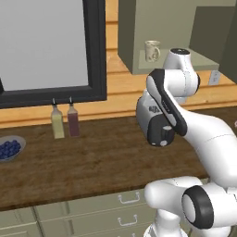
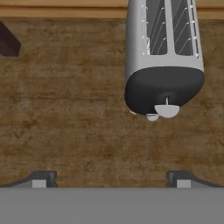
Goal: Gather all objects into one cabinet and sort the glasses and bowls to opposite sides.
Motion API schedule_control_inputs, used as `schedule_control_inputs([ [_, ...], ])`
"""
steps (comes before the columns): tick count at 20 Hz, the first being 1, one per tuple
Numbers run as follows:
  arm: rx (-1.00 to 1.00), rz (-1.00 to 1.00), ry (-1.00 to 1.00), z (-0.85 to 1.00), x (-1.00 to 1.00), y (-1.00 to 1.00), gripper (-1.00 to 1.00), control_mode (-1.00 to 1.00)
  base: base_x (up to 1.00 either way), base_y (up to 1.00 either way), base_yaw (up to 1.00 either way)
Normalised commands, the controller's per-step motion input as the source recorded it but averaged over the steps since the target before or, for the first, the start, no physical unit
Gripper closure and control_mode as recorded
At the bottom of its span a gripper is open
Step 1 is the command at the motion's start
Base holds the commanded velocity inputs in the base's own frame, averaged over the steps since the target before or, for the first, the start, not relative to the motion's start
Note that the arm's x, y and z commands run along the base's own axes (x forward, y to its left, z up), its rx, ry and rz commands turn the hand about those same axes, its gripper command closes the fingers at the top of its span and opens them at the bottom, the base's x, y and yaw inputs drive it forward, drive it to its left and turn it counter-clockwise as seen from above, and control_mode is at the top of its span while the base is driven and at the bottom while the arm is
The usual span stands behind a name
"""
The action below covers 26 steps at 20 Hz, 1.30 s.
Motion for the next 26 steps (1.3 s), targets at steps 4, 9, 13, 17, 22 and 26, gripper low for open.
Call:
schedule_control_inputs([
  [4,0.00,0.00,0.00,0.00,0.00,0.00,-1.00,1.00,0.00,0.00,0.00],
  [9,0.00,0.00,0.00,0.00,0.00,0.00,-1.00,1.00,0.00,0.00,0.00],
  [13,0.00,0.00,0.00,0.00,0.00,0.00,-1.00,1.00,0.00,0.00,0.00],
  [17,0.00,0.00,0.00,0.00,0.00,0.00,-1.00,1.00,0.00,0.00,0.00],
  [22,0.00,0.00,0.00,0.00,0.00,0.00,-1.00,1.00,0.00,0.00,0.00],
  [26,0.00,-0.15,-0.11,0.36,0.00,-0.23,-1.00,-1.00,0.00,0.00,-0.02],
])
